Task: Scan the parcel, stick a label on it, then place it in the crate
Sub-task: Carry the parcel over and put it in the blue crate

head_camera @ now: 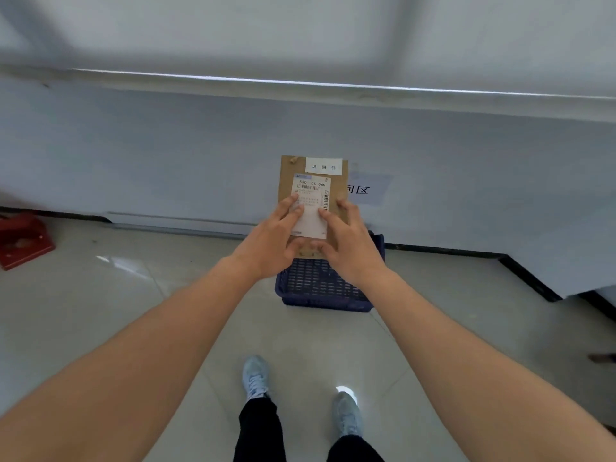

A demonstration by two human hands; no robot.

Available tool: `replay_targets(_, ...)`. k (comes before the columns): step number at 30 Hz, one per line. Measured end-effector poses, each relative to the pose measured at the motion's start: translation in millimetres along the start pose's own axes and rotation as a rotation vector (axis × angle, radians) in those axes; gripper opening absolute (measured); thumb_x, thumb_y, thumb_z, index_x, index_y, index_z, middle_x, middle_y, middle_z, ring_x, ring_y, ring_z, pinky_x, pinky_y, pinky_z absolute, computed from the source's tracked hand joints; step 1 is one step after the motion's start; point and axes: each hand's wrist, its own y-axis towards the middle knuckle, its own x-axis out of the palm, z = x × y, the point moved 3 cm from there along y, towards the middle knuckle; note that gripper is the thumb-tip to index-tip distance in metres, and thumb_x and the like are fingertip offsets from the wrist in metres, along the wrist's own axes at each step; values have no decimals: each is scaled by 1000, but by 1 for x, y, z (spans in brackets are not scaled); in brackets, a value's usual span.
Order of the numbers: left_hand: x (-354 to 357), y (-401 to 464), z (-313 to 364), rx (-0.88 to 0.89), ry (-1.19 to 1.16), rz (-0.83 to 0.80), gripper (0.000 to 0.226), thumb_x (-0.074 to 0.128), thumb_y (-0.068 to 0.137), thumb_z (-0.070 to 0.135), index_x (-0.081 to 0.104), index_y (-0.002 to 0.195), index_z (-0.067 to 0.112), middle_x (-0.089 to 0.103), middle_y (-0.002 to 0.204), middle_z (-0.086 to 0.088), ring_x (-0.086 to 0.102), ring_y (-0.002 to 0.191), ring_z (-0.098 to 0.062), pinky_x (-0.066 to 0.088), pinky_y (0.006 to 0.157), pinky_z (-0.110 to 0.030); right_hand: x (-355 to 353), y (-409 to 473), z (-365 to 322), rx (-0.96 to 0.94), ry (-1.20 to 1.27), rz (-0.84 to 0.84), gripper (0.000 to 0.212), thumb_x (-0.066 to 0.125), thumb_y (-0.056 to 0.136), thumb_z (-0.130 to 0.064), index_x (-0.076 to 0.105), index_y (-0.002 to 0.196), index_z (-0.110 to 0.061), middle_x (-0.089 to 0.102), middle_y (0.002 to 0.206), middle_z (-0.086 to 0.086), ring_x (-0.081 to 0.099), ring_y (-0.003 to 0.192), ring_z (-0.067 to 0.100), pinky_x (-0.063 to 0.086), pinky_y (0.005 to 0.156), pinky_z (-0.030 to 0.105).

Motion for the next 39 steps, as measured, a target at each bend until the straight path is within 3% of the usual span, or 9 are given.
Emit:
replay_targets(9,14,50,-94,76,-34,-157,69,57,101,19,22,160,6,4,171,-3,27,151,-29,34,118,-40,79,60,-2,161,86,11,71,75,95,-28,42,157,-18,16,166,-1,35,147,30,40,119,48)
replay_targets(15,58,79,-145,91,-55,-233,70,58,100,17,22,159,5,4,171,-4,34,147,-30,42,112,-44,132,90,31,211,102,-38,72,76,94,-28,42,157,-17,16,167,4,36,148,31,41,119,48)
replay_targets(23,170,119,-203,53,-91,-261,69,60,98,11,27,157,4,8,170,-6,24,152,-26,39,115,-40,221,119,109,256,154,-83,69,75,95,-21,44,156,-14,14,169,7,34,149,34,43,117,47)
replay_targets(26,221,135,-224,37,-106,-279,68,61,98,9,27,157,3,7,170,-5,23,153,-25,33,116,-29,259,126,148,248,171,-107,68,73,97,-15,43,158,-14,10,173,9,31,153,32,41,119,42)
replay_targets(31,309,160,-257,39,-68,-292,70,64,95,10,31,156,2,12,170,-5,37,146,-30,43,110,-42,323,137,216,241,140,-139,66,70,97,-6,43,158,-15,7,174,11,31,153,33,38,119,37)
replay_targets(36,392,179,-294,22,-43,-271,73,64,96,15,27,157,7,9,169,2,49,135,-28,49,104,-37,387,151,278,212,100,-189,74,71,95,-4,39,160,-21,4,175,7,33,152,32,43,116,41)
replay_targets(39,435,192,-317,28,-43,-254,74,65,95,15,27,157,7,10,169,2,51,133,-28,49,103,-34,422,162,313,208,82,-218,75,72,96,-8,37,161,-24,2,175,6,28,155,30,38,119,39)
